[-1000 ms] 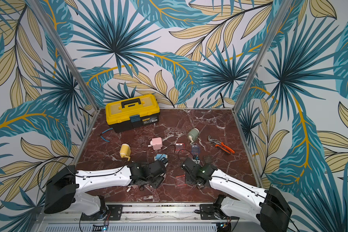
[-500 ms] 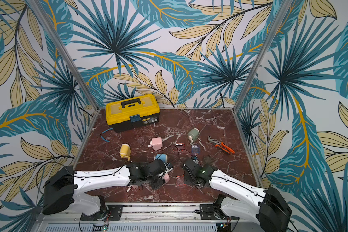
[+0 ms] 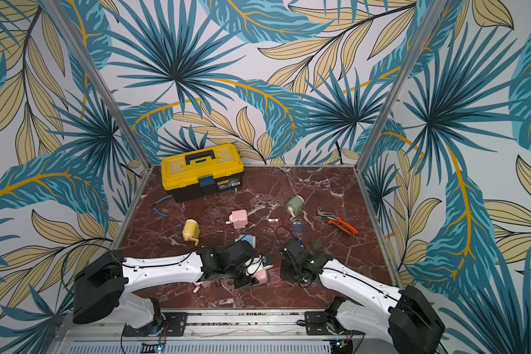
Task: Put the tray back into the pencil sharpener
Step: Pick up the pencil sharpener from the center of the board, then close the container of the pencil sharpener.
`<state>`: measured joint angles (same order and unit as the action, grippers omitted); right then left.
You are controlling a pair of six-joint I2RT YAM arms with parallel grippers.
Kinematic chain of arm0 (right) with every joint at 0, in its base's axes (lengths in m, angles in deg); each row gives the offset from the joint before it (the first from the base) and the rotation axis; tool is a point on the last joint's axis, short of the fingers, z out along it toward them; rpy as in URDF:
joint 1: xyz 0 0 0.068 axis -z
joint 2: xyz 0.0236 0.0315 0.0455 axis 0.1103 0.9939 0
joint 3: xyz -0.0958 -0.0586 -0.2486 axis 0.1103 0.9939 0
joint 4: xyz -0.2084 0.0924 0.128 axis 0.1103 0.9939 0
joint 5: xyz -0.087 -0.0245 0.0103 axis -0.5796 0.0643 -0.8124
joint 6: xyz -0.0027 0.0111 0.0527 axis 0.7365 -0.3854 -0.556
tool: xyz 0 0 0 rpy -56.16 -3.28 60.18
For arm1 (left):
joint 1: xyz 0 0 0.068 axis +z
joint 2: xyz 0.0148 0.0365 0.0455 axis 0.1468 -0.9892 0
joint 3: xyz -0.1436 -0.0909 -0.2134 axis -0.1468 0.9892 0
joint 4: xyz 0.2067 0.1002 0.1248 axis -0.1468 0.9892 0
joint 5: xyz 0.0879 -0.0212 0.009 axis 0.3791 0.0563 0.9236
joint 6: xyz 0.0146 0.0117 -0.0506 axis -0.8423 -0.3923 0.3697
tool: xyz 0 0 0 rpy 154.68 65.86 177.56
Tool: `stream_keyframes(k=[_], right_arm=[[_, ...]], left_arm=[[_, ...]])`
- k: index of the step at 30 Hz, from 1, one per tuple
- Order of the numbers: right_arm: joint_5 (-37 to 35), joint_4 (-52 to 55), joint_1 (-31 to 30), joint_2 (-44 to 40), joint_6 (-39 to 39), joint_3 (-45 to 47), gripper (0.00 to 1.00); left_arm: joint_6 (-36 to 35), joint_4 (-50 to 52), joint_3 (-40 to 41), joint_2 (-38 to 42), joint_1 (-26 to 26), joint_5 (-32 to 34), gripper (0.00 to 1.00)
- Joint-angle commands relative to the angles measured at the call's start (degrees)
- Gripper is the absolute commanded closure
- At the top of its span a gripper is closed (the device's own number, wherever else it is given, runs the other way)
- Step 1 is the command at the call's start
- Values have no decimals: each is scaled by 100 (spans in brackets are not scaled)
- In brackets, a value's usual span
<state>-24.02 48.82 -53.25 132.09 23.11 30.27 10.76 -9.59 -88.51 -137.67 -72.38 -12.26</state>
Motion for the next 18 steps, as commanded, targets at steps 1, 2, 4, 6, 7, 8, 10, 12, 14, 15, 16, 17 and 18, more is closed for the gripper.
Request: stream_keyframes(k=[1, 2, 4, 6, 7, 8, 10, 12, 14, 15, 16, 17, 18], right_arm=[[239, -194, 42, 79, 189, 149, 61], [264, -234, 42, 82, 210, 183, 61], [373, -381, 293, 58, 225, 287, 61], [481, -533, 361, 36, 229, 376, 61], [524, -595, 389, 36, 238, 414, 61], [559, -655, 409, 45, 252, 445, 61], [638, -773, 444, 52, 280, 492, 61], [668, -856, 455, 58, 305, 497, 61], [655, -867, 454, 87, 339, 480, 61], [648, -866, 462, 106, 356, 473, 61], [648, -876, 460, 136, 369, 470, 61], [654, -892, 457, 160, 369, 470, 61], [671, -919, 461, 200, 372, 470, 61]], left_arm=[[-1140, -860, 139, 211, 99, -592, 53], [-1239, -948, 137, 185, 114, -673, 52], [-1425, -986, 85, 34, 134, -852, 52], [-1564, -1017, 71, -84, 131, -1033, 52], [-1632, -1049, 97, -131, 136, -1081, 52], [-1665, -1094, 117, -156, 132, -1088, 52], [-1778, -1145, 141, -233, 136, -1106, 51], [-1881, -1176, 159, -270, 132, -1144, 50], [-1966, -1179, 152, -311, 132, -1169, 48], [-1987, -1178, 135, -347, 136, -1157, 48], [-2002, -1177, 121, -371, 136, -1139, 47], [-1989, -1177, 95, -408, 136, -1113, 47], [-1980, -1167, 74, -439, 136, -1090, 46]])
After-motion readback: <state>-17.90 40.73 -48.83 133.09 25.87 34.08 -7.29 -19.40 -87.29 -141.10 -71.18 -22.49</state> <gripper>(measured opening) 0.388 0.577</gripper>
